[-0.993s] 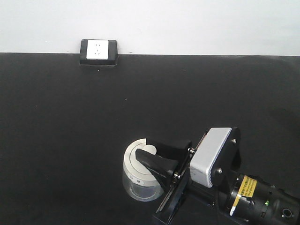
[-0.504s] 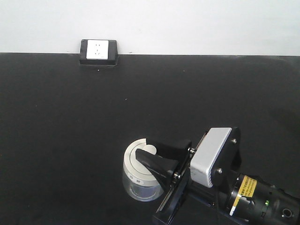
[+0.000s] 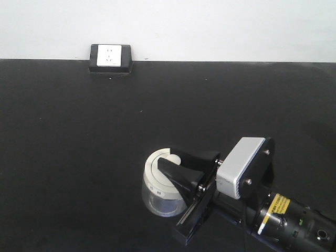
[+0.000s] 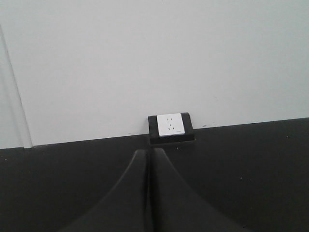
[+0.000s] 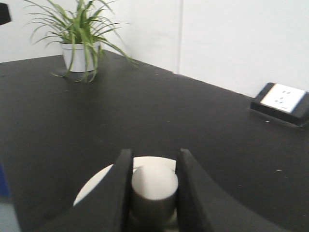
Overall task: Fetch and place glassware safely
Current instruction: 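Extend the right arm forward and lower the jar onto the bench top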
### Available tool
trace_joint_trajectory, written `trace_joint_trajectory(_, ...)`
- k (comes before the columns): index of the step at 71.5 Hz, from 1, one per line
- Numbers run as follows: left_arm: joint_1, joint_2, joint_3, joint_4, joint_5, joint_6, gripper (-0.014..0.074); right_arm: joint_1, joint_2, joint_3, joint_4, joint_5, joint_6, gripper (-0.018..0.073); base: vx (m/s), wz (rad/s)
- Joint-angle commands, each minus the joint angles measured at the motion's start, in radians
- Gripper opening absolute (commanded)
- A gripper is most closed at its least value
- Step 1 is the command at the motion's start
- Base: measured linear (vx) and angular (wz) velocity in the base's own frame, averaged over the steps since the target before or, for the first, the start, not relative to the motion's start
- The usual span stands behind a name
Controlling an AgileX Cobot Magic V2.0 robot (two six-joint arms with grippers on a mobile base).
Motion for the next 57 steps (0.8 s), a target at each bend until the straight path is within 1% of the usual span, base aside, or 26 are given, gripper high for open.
trace_joint_trajectory(1,0.000,0.008,-0.026,-0.007,-0.071,-0.005,-0.0007,-0.001,0.005,-0.036,0.072,-0.106,-0.071,-0.0001,0.00,0.00)
trace_joint_trajectory(7,0.000,0.008,-0.026,-0.007,-0.071,-0.005,-0.0007,-0.001,0.047,-0.050,0.103,-0.111,-0.096,-0.0001,0.00,0.00)
trace_joint_trajectory(22,0.000,0.008,-0.026,-0.007,-0.071,-0.005,-0.0007,-0.004,0.158,-0.125,0.102,-0.130,-0.121,-0.0001,0.00,0.00)
trace_joint_trajectory(31,0.000,0.008,-0.026,-0.007,-0.071,-0.005,-0.0007,-0.054,0.220,-0.182,0.091,-0.152,-0.099,-0.0001,0.00,0.00)
trace_joint_trajectory(39,0.000,0.008,-0.026,-0.007,-0.071,-0.005,-0.0007,-0.136,0.269,-0.228,0.069,-0.164,-0.097,-0.0001,0.00,0.00)
trace_joint_trajectory(43,0.000,0.008,-0.026,-0.007,-0.071,-0.005,-0.0007,-0.179,0.291,-0.251,0.025,-0.163,-0.086,-0.0001,0.00,0.00)
trace_joint_trajectory(45,0.000,0.008,-0.026,-0.007,-0.071,-0.005,-0.0007,-0.203,0.303,-0.265,-0.019,-0.163,-0.070,-0.0001,0.00,0.00)
trace_joint_trajectory(51,0.000,0.008,-0.026,-0.007,-0.071,-0.005,-0.0007,-0.269,0.337,-0.301,-0.121,-0.164,0.015,-0.0001,0.00,0.00)
trace_joint_trajectory(57,0.000,0.008,-0.026,-0.007,-0.071,-0.005,-0.0007,-0.334,0.373,-0.342,-0.282,-0.170,0.116,-0.0001,0.00,0.00)
